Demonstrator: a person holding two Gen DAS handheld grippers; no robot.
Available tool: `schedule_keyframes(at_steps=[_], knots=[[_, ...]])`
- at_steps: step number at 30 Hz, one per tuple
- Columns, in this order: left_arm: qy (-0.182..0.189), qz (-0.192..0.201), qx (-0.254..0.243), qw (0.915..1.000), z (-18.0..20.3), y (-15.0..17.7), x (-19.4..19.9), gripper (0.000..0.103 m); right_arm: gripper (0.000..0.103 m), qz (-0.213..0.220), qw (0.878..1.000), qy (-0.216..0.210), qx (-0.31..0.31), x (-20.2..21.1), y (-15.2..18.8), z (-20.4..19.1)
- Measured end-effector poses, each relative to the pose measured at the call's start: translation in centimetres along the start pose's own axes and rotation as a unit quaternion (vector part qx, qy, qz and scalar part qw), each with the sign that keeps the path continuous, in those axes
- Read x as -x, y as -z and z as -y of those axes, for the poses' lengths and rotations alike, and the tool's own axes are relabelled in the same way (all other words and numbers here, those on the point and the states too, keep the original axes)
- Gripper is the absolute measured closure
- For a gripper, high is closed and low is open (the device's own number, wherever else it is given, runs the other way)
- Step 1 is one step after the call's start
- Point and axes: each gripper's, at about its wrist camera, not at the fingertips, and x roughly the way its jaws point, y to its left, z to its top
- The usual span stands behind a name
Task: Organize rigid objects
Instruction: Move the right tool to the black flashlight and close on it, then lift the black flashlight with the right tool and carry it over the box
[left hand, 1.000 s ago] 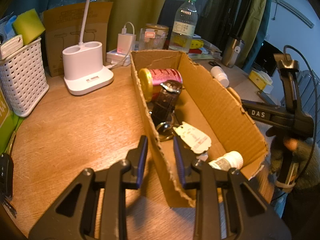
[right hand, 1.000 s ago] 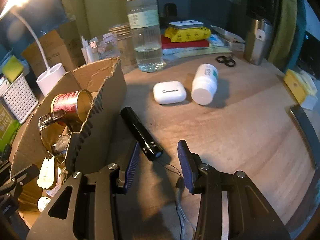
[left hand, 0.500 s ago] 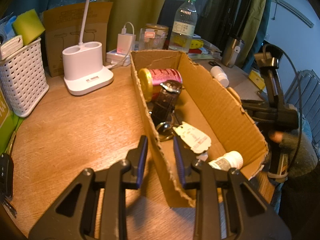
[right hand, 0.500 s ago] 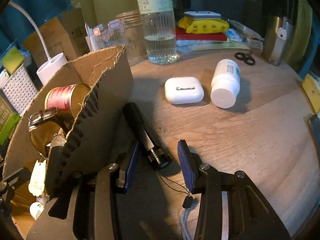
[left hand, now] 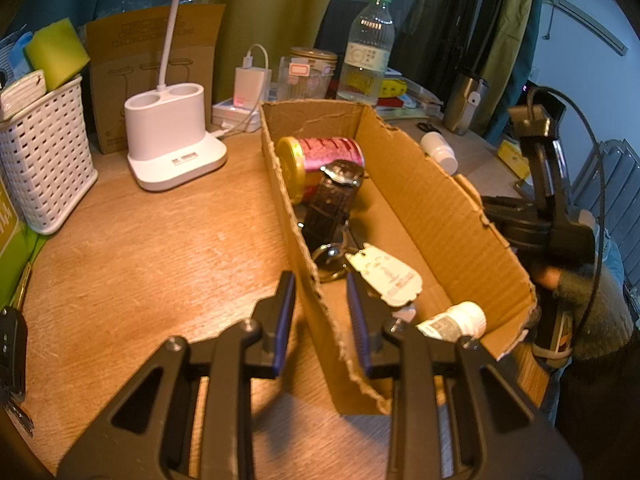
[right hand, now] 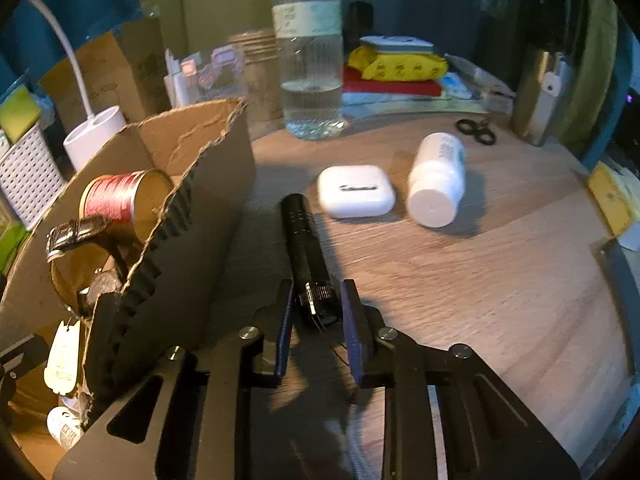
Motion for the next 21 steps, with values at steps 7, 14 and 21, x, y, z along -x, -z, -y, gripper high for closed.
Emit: schedule_keyframes(at_steps=[7,14,21], knots=[[0.000,0.000,0.000,1.0000,0.0,0.0,0.0,0.075,0.080,0.022,1.000,0.018,0.002,2.1,-0.1,0.0],[0.000,0.000,0.000,1.0000,0.0,0.0,0.0,0.075,0.081,0.047,0.998,0.037,0.016,4.3,-0.4,-0.8],[0.000,0.000,0.000,1.0000,0.0,0.0,0.0,0.075,0.082,0.063,0.996,0.049,0.032,5.9,-0.9,-2.1]])
